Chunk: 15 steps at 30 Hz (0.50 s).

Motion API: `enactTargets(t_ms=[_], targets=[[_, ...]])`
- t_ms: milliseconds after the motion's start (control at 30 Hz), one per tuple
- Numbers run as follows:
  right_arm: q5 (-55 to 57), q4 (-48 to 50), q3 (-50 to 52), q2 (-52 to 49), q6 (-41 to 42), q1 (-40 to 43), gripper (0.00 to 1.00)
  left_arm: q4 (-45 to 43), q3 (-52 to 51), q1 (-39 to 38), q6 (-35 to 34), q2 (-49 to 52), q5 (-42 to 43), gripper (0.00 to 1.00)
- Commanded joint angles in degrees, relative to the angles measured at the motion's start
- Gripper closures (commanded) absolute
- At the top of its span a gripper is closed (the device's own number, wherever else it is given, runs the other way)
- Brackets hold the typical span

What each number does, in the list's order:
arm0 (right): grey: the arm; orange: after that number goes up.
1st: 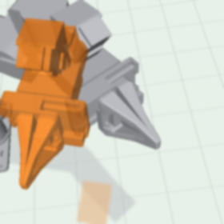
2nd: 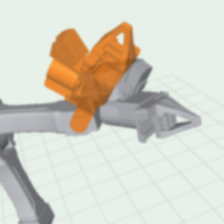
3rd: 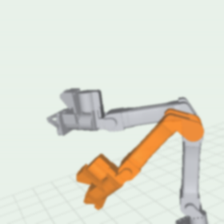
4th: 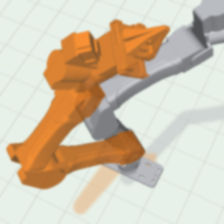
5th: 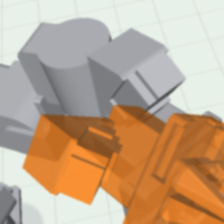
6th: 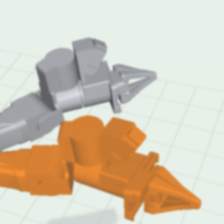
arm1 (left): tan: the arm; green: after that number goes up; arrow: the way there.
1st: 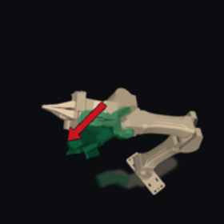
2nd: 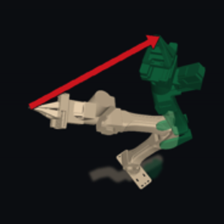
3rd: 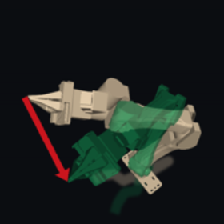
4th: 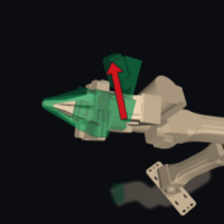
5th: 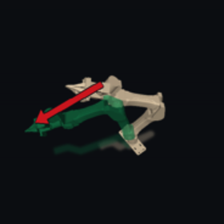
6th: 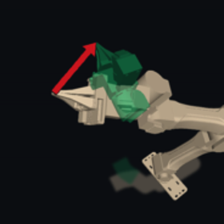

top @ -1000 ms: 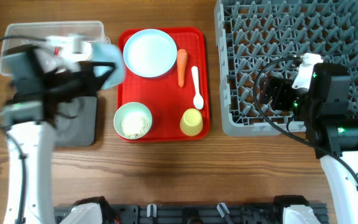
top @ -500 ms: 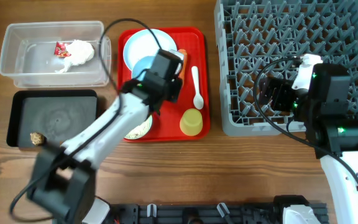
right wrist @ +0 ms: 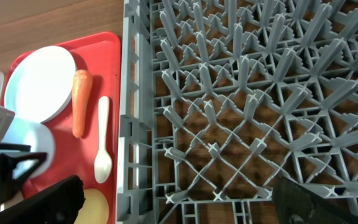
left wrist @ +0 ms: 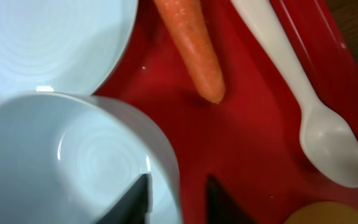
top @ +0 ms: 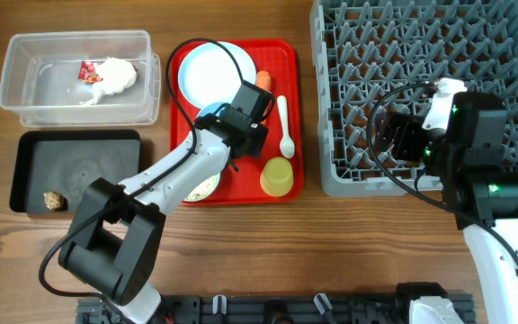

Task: Sort waste into correct bins and load items into the dishwasher rack
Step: 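Return the empty blue bowl to the red tray with the left gripper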

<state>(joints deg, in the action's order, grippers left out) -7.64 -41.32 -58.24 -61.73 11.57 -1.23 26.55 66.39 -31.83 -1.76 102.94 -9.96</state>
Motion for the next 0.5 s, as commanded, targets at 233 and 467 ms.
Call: enactTargets(t_ms=[233,467], targets=[[-1.9,-0.4,-1.0,-0.3,1.1,0.0,0.01,16.8,10.6,4.5,-13.0,-10.3,3.4,0.29],[-1.8,-0.3,-1.0,-0.3,1.0,0.0,0.01,33.3,10.5,5.6,-15.9,-14.7,11.8,0.36]])
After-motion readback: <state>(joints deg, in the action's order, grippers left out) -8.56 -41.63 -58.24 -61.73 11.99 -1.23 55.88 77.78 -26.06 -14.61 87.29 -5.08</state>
